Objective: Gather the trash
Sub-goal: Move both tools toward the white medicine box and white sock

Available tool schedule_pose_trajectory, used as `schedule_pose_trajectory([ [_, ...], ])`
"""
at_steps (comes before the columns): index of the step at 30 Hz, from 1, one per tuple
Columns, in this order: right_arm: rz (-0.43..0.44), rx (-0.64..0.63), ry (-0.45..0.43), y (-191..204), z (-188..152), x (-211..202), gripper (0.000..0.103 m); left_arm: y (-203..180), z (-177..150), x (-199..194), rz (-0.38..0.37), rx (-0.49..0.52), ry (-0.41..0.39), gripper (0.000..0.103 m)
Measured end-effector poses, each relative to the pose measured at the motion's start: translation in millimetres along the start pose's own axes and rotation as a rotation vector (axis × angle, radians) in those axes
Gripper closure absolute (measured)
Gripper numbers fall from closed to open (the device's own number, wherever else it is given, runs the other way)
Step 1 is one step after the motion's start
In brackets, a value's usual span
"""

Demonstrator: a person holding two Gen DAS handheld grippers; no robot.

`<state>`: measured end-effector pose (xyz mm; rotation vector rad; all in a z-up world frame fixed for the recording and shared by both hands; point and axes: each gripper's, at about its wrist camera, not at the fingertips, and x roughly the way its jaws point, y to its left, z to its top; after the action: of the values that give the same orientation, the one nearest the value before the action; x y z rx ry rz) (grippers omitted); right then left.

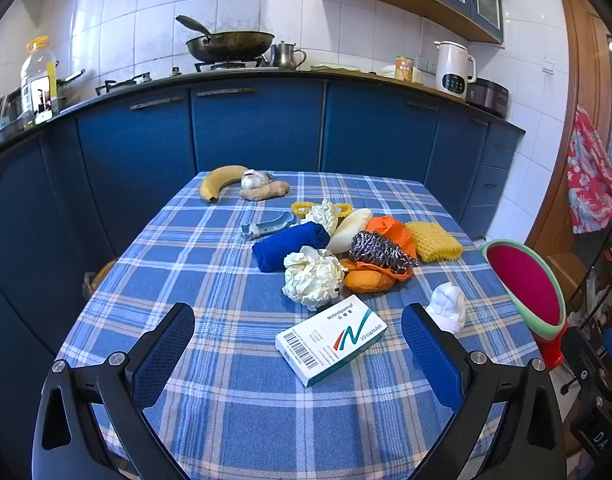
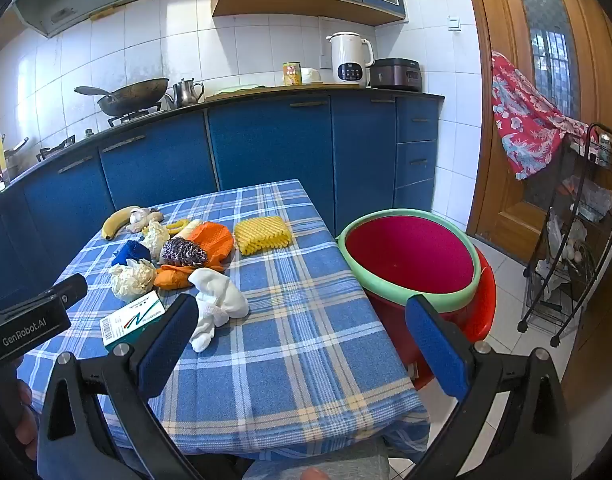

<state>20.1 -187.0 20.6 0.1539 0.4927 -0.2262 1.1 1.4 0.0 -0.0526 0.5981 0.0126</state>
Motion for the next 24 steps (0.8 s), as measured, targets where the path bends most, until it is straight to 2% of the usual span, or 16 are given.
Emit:
schedule_pose_trajectory([
  [24,0.002,0.006,0.002,-0.5,0.6,-0.5,0.001,1.3,-0.8,1.3,-0.001,-0.001,0.007,0.0],
])
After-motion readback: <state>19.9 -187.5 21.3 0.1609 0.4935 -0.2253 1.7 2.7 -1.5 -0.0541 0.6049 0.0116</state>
